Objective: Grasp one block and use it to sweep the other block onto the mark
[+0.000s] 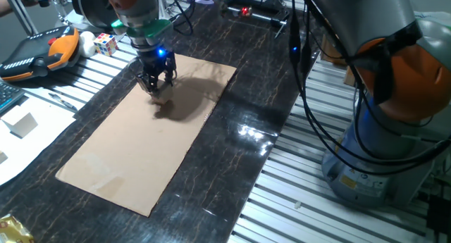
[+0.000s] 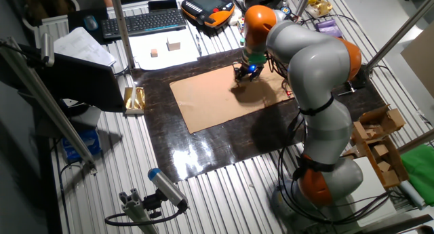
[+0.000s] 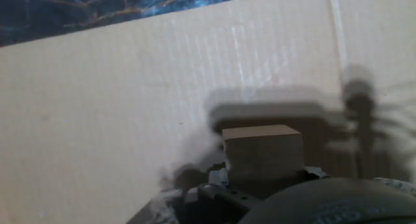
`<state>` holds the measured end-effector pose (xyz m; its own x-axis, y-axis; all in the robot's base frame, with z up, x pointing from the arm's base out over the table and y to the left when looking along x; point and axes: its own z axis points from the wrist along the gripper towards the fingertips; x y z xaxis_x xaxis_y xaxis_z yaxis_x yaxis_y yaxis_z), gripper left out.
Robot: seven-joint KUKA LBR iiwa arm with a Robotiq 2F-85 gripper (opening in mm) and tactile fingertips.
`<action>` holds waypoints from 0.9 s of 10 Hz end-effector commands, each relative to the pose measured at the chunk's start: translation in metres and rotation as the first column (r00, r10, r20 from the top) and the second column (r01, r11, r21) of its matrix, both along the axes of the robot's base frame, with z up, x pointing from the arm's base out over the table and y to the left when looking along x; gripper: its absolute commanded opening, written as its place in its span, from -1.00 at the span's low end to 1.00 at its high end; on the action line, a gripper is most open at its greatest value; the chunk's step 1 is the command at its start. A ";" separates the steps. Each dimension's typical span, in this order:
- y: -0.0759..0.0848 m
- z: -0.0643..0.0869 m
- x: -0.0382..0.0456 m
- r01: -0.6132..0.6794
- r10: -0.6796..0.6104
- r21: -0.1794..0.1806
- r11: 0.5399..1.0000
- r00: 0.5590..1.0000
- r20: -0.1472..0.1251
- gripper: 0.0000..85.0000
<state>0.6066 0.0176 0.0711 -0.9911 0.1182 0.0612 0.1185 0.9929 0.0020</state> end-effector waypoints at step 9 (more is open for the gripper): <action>0.012 0.037 0.0021 0.063 -0.063 -0.006 0.998 0.998 -0.007 0.57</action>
<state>0.6086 0.0304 0.0950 -0.9814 0.1802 0.0668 0.1803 0.9836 -0.0045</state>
